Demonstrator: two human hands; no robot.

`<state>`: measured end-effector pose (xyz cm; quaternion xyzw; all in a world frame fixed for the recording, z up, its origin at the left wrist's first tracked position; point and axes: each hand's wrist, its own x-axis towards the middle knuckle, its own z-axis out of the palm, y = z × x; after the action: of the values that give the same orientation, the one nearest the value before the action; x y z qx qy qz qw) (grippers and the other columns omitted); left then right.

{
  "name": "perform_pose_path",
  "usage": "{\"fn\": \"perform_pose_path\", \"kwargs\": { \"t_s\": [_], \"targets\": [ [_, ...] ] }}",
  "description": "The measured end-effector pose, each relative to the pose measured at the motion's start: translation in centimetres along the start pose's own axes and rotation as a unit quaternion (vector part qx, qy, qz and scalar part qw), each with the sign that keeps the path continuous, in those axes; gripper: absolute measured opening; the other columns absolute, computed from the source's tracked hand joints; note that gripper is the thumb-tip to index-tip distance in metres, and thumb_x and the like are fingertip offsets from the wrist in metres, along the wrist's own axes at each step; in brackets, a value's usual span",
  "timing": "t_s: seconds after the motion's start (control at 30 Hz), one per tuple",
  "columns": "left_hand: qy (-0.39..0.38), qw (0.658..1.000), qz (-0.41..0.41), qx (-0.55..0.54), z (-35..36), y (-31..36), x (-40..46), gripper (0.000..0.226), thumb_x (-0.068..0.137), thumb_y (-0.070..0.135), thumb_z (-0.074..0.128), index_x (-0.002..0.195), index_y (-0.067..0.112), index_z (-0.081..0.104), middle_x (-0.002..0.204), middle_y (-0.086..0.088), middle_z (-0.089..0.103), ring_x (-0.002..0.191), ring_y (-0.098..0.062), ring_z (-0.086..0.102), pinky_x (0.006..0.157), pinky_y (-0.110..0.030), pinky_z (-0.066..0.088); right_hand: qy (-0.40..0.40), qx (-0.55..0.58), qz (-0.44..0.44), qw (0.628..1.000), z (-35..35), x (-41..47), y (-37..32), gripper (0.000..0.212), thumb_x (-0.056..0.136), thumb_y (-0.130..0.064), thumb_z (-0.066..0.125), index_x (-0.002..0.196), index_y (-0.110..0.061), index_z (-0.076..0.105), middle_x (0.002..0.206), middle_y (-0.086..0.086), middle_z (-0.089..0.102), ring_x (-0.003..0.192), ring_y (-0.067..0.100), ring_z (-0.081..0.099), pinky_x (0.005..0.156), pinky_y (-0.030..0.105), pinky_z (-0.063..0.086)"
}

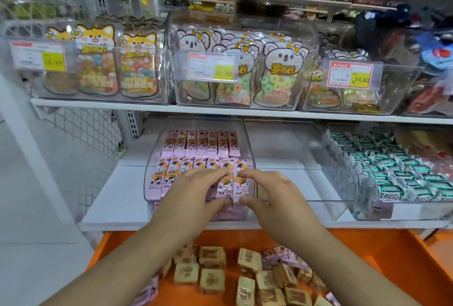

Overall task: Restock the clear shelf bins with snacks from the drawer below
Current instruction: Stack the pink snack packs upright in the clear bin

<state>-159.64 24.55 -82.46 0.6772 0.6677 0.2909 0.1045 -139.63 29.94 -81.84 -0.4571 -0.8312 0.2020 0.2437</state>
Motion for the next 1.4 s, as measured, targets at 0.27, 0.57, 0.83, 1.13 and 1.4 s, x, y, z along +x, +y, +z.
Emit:
{"fn": "perform_pose_path", "kwargs": {
  "t_s": [0.27,0.57,0.83,1.13,1.4],
  "targets": [
    [-0.018,0.984,0.045,0.173,2.9,-2.3,3.2,0.067,0.093,0.055,0.066,0.155,0.042,0.043,0.157,0.017,0.047,0.149,-0.018,0.031,0.118,-0.042,0.014,0.036,-0.173,-0.116,0.977,2.3,3.2,3.9,0.041,0.089,-0.036,0.078,0.13,-0.032,0.07,0.128,-0.015,0.072,0.131,0.028,0.052,0.114,0.042,0.04],
    [-0.053,0.978,0.034,0.197,3.8,-4.0,3.1,0.06,0.105,0.061,0.015,0.163,0.045,0.011,0.169,0.019,0.014,0.154,-0.018,0.006,0.127,-0.048,0.01,0.048,-0.257,-0.12,0.958,3.7,3.4,5.1,0.043,0.097,-0.039,0.067,0.14,-0.038,0.06,0.164,-0.001,0.038,0.152,0.04,0.026,0.117,0.058,0.032],
    [-0.035,0.98,-0.002,0.198,4.2,-3.6,3.2,0.055,0.108,0.055,0.02,0.161,0.052,0.003,0.171,0.018,0.003,0.155,-0.02,-0.001,0.126,-0.048,0.004,0.031,-0.25,-0.076,0.965,4.2,2.9,5.1,0.053,0.106,-0.046,0.046,0.157,-0.047,0.033,0.175,-0.001,0.001,0.16,0.035,-0.004,0.128,0.055,0.014],
    [-0.024,0.987,0.01,0.158,3.4,-2.7,2.2,0.054,0.107,0.06,0.016,0.16,0.053,0.008,0.17,0.021,0.007,0.156,-0.017,0.001,0.127,-0.048,0.003,0.012,-0.198,-0.075,0.977,3.1,2.4,4.6,0.056,0.107,-0.045,0.047,0.16,-0.047,0.027,0.175,-0.001,0.0,0.16,0.03,-0.004,0.129,0.051,0.013],
    [-0.02,0.992,0.08,0.099,2.9,0.7,-1.9,0.052,0.109,0.055,0.024,0.16,0.046,0.027,0.164,0.025,0.021,0.152,-0.006,0.006,0.122,-0.037,0.009,-0.023,-0.098,-0.08,0.992,0.2,-2.2,4.4,0.051,0.106,-0.047,0.045,0.157,-0.049,0.037,0.172,-0.006,0.014,0.159,0.016,0.001,0.128,0.041,0.012]
  ]
}}
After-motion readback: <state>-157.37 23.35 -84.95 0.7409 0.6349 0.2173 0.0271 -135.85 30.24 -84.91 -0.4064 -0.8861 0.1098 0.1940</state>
